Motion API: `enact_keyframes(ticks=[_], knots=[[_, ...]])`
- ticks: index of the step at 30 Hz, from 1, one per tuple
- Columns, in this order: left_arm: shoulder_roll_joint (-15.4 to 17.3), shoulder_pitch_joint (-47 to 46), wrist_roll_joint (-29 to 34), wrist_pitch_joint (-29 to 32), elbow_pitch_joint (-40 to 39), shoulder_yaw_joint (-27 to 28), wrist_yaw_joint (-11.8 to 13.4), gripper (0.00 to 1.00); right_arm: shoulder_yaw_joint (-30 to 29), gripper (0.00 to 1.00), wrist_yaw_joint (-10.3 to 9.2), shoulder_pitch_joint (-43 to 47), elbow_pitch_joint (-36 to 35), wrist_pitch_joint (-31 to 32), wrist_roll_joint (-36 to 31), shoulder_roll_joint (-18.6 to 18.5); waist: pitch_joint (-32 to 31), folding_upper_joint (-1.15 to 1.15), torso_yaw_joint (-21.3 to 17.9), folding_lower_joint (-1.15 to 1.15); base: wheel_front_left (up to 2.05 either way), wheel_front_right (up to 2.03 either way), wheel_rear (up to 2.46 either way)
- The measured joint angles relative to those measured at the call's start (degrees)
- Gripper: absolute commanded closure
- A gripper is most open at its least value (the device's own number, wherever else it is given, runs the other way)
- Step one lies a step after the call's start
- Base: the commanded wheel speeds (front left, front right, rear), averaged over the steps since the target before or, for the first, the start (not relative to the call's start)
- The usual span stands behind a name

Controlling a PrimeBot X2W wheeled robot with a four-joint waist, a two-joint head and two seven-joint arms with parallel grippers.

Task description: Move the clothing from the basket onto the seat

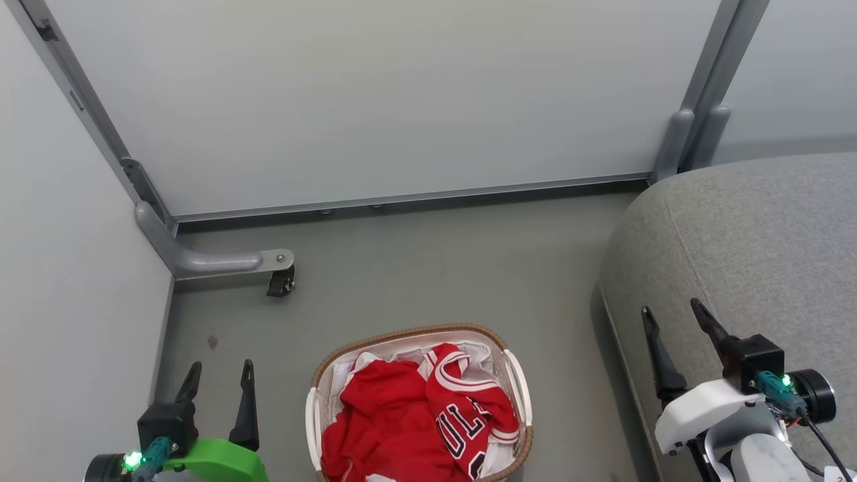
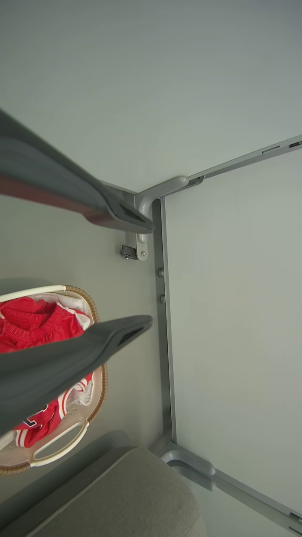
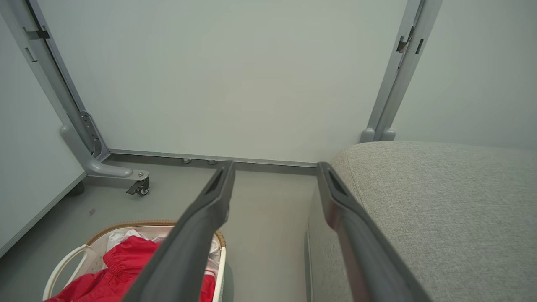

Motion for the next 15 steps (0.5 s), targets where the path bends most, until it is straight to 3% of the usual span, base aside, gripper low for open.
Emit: enact_keyframes(ticks=[15], knots=[[-2.0,-6.3,4.0,-1.5,2.7,-1.2,-2.1,0.00,-0.3,0.00,0.01,-6.9,-2.5,-1.5,-7.1,1.0,8.1,0.00,-1.1,0.00,0.00,0.00,0.00]])
